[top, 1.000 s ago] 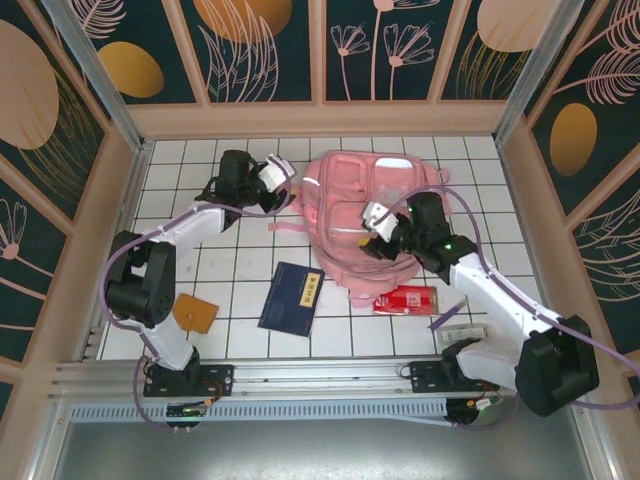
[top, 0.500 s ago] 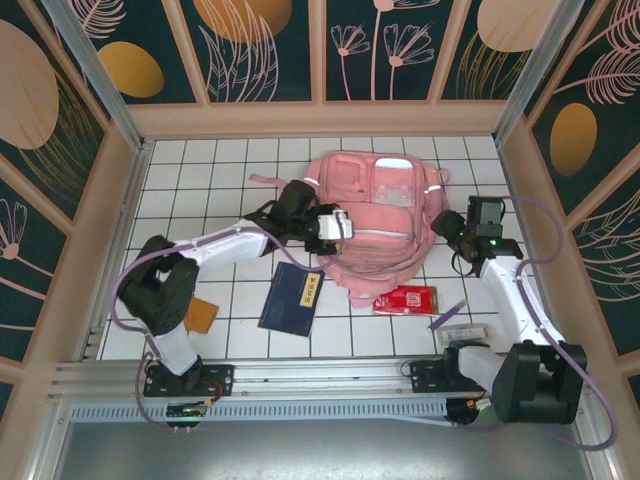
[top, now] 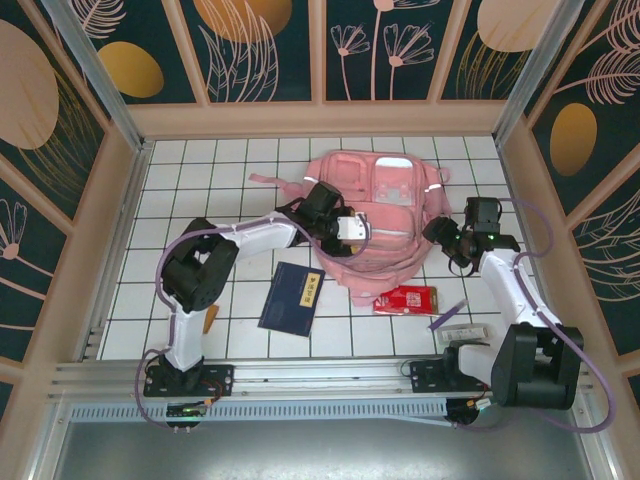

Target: Pack the student bag

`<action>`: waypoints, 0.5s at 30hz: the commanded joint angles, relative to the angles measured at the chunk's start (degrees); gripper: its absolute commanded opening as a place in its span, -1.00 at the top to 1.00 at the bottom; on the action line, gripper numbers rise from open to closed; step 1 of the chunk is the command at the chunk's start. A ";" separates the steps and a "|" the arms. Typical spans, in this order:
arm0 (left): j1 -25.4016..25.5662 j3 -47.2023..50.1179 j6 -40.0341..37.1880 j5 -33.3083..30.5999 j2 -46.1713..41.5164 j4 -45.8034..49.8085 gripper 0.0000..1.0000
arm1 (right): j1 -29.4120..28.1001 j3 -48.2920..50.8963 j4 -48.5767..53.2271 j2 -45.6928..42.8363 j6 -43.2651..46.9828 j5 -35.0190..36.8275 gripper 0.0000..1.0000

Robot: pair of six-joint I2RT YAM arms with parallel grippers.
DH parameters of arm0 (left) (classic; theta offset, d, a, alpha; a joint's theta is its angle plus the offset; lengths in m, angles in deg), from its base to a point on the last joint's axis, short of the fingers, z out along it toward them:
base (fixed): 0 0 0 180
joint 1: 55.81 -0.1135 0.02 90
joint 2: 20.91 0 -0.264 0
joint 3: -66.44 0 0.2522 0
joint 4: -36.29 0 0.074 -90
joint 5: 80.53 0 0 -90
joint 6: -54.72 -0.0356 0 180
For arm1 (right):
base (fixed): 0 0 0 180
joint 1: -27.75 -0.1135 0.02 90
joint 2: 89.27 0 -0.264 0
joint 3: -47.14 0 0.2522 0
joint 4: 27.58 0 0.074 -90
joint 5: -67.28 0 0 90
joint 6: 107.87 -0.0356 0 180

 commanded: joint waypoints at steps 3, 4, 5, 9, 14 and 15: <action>0.01 -5.41 8.24 -9.32 2.22 1.03 0.77 | 0.41 -0.62 0.02 1.01 1.88 -1.60 -0.47; -0.05 -6.30 10.85 -11.53 1.74 0.59 0.98 | 0.42 -0.72 0.15 1.01 1.91 -2.10 -0.47; -0.04 -7.20 13.65 -14.21 1.00 -0.01 1.00 | 0.40 -0.75 0.02 0.85 2.10 -2.94 -0.47; -0.77 -10.02 18.07 -17.48 -2.45 0.21 1.00 | 0.29 -1.24 -0.34 1.28 3.70 -8.72 -0.46; -1.79 -9.07 22.17 -19.98 -8.48 -3.23 1.00 | -0.20 -2.12 -0.37 4.45 4.69 -13.39 -0.44; -2.08 -8.83 23.16 -21.03 -9.27 -3.76 1.00 | -0.43 -2.25 -0.75 5.15 5.25 -14.60 -0.44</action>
